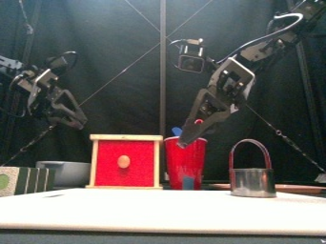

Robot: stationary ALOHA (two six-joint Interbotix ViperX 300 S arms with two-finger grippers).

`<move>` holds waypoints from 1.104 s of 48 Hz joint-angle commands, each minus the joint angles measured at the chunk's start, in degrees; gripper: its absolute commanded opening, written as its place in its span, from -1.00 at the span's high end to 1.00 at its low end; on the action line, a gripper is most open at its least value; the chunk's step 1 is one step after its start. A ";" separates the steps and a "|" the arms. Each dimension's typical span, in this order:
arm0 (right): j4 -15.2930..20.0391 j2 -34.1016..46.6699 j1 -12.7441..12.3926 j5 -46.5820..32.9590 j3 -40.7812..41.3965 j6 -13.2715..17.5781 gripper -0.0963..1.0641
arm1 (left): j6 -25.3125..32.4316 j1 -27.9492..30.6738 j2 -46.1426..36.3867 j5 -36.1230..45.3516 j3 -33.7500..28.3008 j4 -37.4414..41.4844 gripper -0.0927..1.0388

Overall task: Get the cutter from the drawer then cut the dough then place the extra dough in the bowl
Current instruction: Place the extra dough in the bowl

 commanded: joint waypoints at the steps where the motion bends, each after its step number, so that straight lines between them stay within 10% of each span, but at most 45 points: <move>1: -0.18 -3.43 -0.35 -2.81 -1.14 0.09 -0.49 | 0.18 -5.54 0.00 -4.13 -1.41 2.20 -0.51; 19: 0.35 -3.87 -2.90 -11.34 -0.44 0.18 -0.49 | 0.00 -20.13 0.00 -12.04 -1.93 14.59 -0.51; 53: 0.97 -3.08 -3.78 -11.78 -0.62 0.09 -0.49 | 0.00 -18.90 0.09 -12.30 -0.53 13.54 -0.52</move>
